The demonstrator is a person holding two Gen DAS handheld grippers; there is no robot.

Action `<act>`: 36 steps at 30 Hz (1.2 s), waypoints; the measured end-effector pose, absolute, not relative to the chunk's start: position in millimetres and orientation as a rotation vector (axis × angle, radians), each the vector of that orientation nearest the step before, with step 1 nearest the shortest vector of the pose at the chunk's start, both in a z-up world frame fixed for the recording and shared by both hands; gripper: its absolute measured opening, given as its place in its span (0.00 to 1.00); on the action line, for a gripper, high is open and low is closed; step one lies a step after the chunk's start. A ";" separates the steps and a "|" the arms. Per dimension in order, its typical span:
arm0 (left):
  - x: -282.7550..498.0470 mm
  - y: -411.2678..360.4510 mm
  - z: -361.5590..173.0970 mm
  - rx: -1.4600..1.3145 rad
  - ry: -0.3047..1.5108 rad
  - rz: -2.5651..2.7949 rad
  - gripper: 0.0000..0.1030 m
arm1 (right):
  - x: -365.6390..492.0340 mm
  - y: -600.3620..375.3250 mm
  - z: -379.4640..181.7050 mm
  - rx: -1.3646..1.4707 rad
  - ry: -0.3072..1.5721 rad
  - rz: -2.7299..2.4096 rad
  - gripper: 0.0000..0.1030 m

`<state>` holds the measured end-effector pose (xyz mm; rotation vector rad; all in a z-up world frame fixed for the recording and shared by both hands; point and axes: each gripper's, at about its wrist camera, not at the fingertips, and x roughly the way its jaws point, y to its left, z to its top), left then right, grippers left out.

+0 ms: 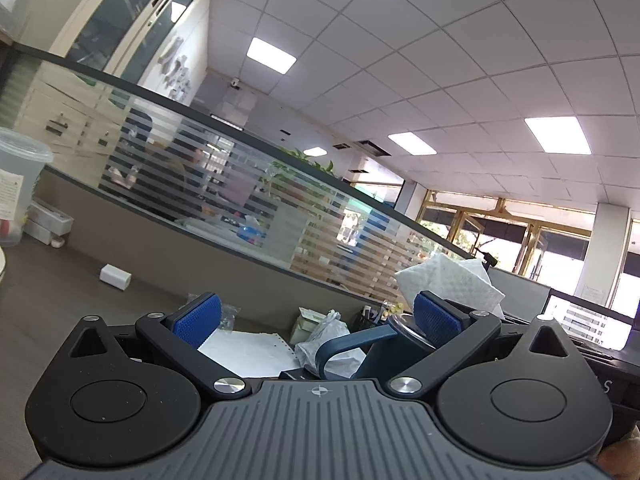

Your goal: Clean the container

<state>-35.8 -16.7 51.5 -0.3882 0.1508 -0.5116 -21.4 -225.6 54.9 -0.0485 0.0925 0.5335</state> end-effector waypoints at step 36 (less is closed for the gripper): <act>-22.8 -10.9 42.6 -0.408 0.168 -0.524 1.00 | -39.3 -233.8 69.1 -0.006 0.138 0.685 0.08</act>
